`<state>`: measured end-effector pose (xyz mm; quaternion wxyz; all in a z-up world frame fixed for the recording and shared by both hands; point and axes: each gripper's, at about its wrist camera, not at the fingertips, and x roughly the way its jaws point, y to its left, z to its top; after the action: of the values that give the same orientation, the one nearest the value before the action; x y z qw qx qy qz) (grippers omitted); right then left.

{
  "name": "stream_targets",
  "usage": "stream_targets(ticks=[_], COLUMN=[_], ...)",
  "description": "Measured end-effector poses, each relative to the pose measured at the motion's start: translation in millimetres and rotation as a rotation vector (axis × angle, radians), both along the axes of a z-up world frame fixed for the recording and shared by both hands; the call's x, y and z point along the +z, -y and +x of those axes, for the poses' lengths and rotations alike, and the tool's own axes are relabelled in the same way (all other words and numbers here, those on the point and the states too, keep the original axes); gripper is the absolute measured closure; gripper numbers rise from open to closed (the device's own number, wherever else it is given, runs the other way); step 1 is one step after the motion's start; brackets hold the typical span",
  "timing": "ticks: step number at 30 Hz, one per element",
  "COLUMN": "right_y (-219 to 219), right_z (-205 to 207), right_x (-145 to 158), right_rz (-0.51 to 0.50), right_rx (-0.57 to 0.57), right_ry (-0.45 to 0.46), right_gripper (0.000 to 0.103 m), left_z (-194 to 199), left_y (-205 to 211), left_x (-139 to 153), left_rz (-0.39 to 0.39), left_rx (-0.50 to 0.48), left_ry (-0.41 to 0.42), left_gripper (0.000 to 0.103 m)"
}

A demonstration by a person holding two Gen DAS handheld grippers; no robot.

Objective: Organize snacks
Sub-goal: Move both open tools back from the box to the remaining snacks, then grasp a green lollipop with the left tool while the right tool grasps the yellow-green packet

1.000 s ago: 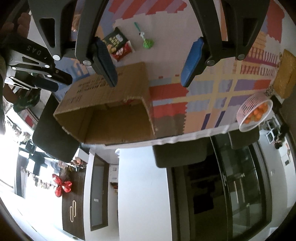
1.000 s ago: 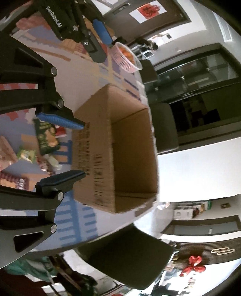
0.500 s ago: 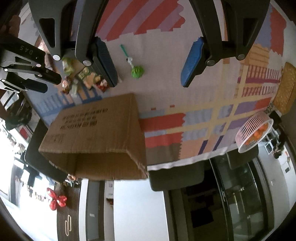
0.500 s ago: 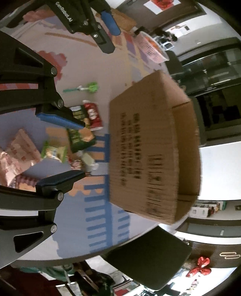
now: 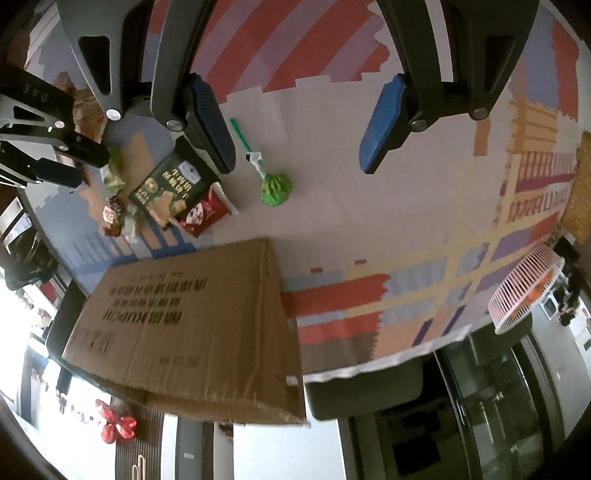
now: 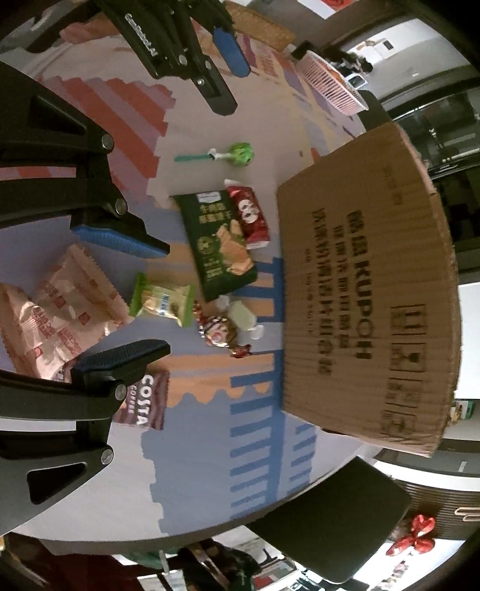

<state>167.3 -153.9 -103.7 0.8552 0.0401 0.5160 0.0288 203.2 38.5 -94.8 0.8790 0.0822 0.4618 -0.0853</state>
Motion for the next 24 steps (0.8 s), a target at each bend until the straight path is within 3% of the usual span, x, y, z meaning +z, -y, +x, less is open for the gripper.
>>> stream_targets(ticks=[14,21,24], right_y=[-2.8,-6.2,-6.8], right_z=[10.1,18.3,20.6], right_x=[-20.4,-25.0,-25.4], right_rz=[0.001,0.008,0.002], right_rx=[-0.006,0.001,0.005], right_ry=[-0.049,-0.062,-0.056], right_gripper=[0.057,0.067,0.072], left_z=[34.1,43.3,46.1], left_y=[9.7,16.9,17.5], left_x=[-26.5,-35.2,-38.3], left_rz=[-0.01,-0.012,-0.014], left_rx=[-0.019,-0.033,-0.036], left_ry=[-0.041,-0.066,-0.079], left_gripper=[0.048,0.059,0.07])
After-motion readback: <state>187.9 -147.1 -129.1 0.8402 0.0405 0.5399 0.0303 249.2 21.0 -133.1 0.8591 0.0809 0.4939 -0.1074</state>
